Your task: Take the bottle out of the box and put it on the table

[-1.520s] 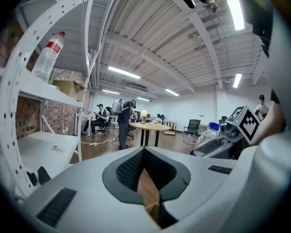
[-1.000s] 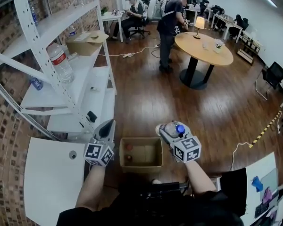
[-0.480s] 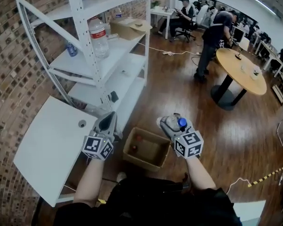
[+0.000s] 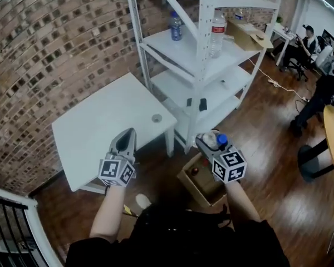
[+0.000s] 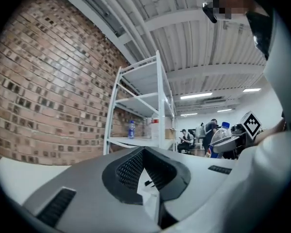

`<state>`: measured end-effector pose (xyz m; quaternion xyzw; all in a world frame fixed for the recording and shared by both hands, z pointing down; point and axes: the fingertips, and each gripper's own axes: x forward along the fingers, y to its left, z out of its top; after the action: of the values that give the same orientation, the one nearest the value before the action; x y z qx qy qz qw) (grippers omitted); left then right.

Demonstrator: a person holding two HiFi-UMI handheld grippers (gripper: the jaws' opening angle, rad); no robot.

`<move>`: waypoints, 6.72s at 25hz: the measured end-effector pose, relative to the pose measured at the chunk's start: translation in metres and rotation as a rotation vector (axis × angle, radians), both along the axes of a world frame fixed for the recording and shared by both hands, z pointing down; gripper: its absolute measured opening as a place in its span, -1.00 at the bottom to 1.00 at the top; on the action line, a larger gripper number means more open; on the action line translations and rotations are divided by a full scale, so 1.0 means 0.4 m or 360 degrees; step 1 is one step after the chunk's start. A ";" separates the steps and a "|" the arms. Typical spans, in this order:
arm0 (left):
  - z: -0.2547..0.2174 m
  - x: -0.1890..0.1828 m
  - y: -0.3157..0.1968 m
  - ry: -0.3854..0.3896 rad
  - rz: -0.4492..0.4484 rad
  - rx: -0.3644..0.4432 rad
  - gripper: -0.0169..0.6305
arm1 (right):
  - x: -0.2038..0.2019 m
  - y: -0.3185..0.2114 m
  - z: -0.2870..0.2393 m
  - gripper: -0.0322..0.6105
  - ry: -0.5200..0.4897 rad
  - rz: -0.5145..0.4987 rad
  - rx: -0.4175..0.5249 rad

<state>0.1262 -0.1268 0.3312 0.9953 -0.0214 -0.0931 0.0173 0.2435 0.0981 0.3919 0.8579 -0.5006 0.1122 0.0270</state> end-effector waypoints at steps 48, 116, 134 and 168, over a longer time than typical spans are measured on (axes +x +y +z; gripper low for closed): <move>0.256 -0.822 -1.133 -0.0220 -0.1470 -0.0329 -0.97 | -0.547 -1.791 0.244 0.08 -0.0074 -0.1523 -0.0466; 0.174 -0.794 -1.041 -0.0095 -0.1312 -0.0199 -0.97 | -0.309 -1.446 0.008 -0.89 0.0044 -0.1035 0.0315; 0.025 -0.509 -0.795 0.0125 -0.0957 -0.0172 -0.97 | -0.067 -0.903 -0.145 -0.90 0.0061 -0.0589 0.0521; 0.040 -0.495 -0.717 0.0109 -0.0949 -0.0187 -0.97 | -0.061 -0.856 -0.058 -0.90 -0.0105 -0.0619 0.0424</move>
<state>-0.0717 -0.4137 0.3470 0.9387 -0.3173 -0.1261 0.0475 0.2189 -0.2443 0.3686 0.7372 -0.6675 0.0657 -0.0816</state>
